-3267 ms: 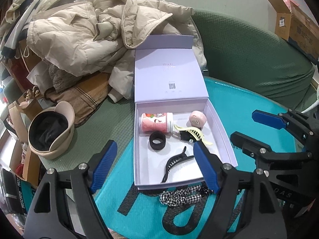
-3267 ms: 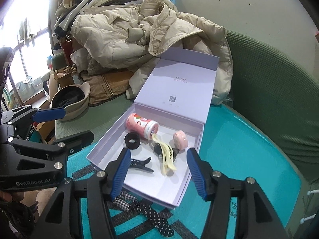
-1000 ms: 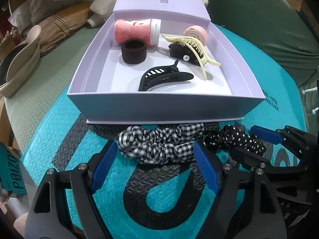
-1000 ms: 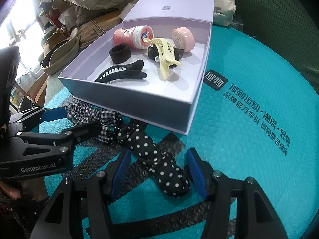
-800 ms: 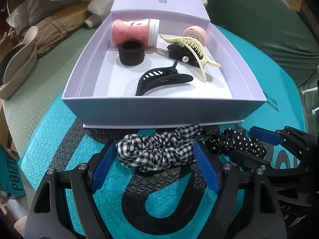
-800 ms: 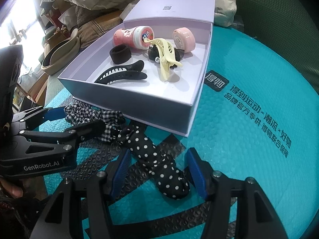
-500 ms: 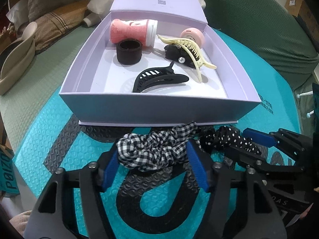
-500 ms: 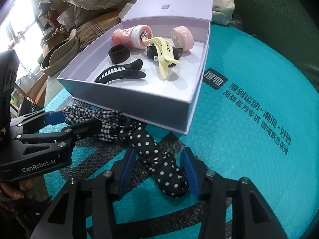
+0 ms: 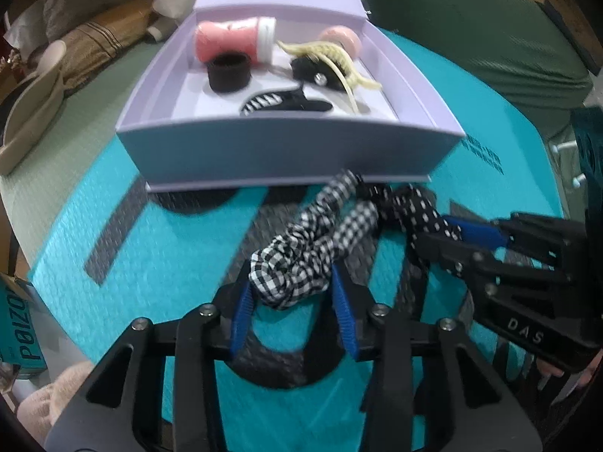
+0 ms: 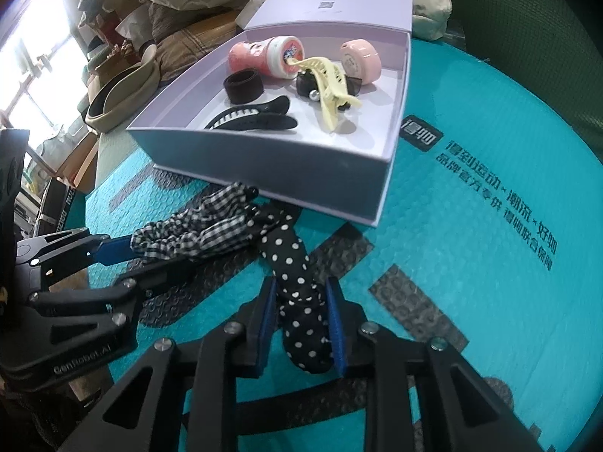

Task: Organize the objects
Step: 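Lower both tools onto the gingham and polka-dot scrunchies on the mat, then grasp the gingham scrunchie with the left tool while the right tool grasps the polka-dot scrunchie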

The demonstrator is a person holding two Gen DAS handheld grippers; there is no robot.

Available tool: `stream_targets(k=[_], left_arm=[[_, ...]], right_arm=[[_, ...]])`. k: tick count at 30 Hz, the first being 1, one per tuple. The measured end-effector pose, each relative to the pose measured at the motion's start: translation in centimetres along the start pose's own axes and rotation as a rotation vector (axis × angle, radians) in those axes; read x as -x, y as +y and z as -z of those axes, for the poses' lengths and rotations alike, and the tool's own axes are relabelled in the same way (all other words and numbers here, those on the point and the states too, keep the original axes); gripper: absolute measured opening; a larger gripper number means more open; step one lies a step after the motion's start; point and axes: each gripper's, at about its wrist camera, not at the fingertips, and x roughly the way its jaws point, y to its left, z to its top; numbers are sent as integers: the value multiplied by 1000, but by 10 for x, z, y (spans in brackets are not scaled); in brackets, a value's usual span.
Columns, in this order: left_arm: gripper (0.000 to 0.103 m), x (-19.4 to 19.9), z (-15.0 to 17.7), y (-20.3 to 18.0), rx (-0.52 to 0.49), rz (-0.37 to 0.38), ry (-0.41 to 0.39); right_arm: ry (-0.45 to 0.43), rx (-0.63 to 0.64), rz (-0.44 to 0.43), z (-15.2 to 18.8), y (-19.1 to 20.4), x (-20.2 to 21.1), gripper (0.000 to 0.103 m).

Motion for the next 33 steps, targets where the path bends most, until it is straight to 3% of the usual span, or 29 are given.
stream_targets(k=[14, 18, 27, 33], left_arm=[[36, 12, 17, -13, -54, 51, -2], [37, 17, 11, -18, -82, 30, -46], [51, 6, -8, -23, -125, 4, -55], [52, -7, -14, -25, -161, 1, -41]], right_arm=[[-6, 24, -20, 13, 7, 9, 29], [-19, 22, -5, 11, 3, 10, 47], [-34, 12, -12, 9, -6, 7, 47], [-44, 19, 21, 8, -14, 8, 47]])
